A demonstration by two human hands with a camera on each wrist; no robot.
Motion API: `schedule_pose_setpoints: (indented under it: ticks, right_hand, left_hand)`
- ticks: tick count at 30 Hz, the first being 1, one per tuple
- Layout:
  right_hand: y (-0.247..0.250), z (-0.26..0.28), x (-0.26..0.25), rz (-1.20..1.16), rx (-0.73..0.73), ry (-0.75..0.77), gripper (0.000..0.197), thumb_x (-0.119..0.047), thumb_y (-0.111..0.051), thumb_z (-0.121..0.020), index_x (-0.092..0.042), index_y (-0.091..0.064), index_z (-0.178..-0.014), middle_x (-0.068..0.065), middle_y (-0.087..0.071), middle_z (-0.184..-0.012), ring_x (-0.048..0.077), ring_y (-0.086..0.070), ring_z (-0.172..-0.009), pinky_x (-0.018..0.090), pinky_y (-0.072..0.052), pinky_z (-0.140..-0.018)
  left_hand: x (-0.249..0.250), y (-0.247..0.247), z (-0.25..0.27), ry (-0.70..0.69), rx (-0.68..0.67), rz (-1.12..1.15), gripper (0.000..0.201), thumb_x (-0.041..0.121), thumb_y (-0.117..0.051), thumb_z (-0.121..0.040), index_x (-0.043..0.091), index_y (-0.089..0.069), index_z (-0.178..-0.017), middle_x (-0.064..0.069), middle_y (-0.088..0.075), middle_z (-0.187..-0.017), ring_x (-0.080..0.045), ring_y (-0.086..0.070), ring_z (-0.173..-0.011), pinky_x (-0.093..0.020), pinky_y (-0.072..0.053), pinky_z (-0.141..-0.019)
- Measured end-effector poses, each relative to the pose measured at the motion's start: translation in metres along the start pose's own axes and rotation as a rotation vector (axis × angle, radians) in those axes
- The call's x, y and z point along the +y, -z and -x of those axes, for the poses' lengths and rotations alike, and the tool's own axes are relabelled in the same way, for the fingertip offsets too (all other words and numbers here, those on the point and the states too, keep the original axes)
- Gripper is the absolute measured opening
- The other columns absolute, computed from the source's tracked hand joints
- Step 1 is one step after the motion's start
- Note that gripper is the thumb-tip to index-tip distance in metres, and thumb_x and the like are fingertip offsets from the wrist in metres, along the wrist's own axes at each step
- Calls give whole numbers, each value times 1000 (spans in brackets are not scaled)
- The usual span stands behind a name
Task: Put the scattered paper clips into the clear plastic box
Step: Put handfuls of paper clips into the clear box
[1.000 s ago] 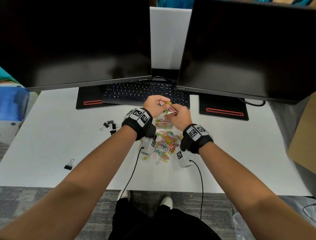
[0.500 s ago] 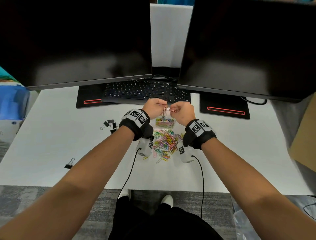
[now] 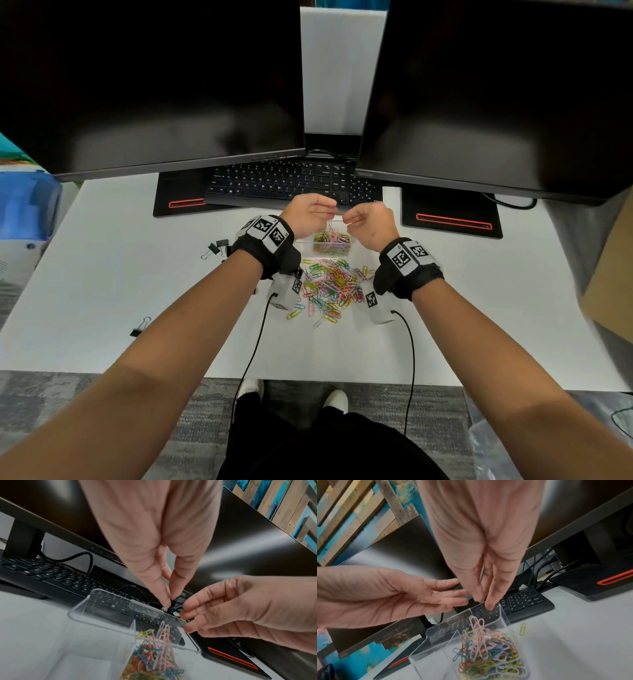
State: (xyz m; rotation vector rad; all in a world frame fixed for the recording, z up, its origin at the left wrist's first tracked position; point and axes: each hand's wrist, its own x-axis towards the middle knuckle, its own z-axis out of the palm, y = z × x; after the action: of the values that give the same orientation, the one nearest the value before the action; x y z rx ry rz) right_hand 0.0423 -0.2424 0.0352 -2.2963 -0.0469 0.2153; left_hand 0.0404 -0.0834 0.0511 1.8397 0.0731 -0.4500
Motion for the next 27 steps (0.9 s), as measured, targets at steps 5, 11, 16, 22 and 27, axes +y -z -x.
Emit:
schedule_pose_setpoints:
  ticks: [5,11,16,22,27]
  right_hand:
    - [-3,5,-2,90,-23,67,22,1,-60,-83,-3,-73,-101,12,-73,-101,22,-67,-96,23,-49,-91]
    - [-21,5,-6,338,-165,155,26,-10,-56,-90,-5,-69,-112,14,-69,-110,30,-64,-101,33,-49,-93]
    - [-33,0,-12,362,-138,65,24,-21,-65,-86,-5,-70,-102,14,-69,-102,29,-64,-96,31,-52,-84]
    - [-42,-4,-22,371,-80,-130,42,-40,-74,-77,-3,-65,-96,14,-65,-100,28,-64,-92,33,-52,-73]
    - [-46,-6,-33,378,-75,-209,47,-35,-77,-76,-5,-58,-107,13,-58,-112,29,-61,-104,36,-52,-80]
  left_hand:
    - [-6,5,0,-15,109,-253,29,-2,-63,-83,7,-66,-110,-10,-68,-114,-18,-65,-104,-21,-51,-88]
    - [-12,0,2,5,95,-585,25,6,-57,-85,11,-75,-102,-6,-72,-107,-21,-65,-102,-27,-52,-90]
    - [-17,-4,0,17,246,-510,23,6,-56,-86,8,-75,-99,-6,-72,-105,-20,-64,-101,-23,-50,-88]
    - [-25,9,-3,-2,407,-451,26,1,-61,-79,13,-69,-100,-5,-69,-104,-20,-64,-98,-22,-48,-81]
    - [-39,8,-6,28,366,-570,34,3,-65,-80,19,-69,-110,-6,-58,-124,-22,-57,-113,-28,-46,-97]
